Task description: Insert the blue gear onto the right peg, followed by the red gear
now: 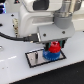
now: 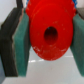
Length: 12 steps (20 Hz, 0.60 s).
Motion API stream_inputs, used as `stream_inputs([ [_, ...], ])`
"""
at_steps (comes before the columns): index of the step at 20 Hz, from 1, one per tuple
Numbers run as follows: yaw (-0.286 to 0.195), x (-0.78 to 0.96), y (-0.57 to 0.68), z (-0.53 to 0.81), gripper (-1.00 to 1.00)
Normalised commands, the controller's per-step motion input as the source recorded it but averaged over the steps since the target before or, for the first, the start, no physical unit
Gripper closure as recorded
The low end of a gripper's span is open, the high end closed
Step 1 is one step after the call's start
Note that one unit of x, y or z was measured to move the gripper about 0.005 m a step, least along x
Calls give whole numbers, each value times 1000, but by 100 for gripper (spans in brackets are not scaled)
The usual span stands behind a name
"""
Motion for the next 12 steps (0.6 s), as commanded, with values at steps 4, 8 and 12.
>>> stream_inputs([
  [4,0,-51,-40,140,100],
  [8,0,198,-81,332,100],
  [12,0,189,-84,142,100],
])
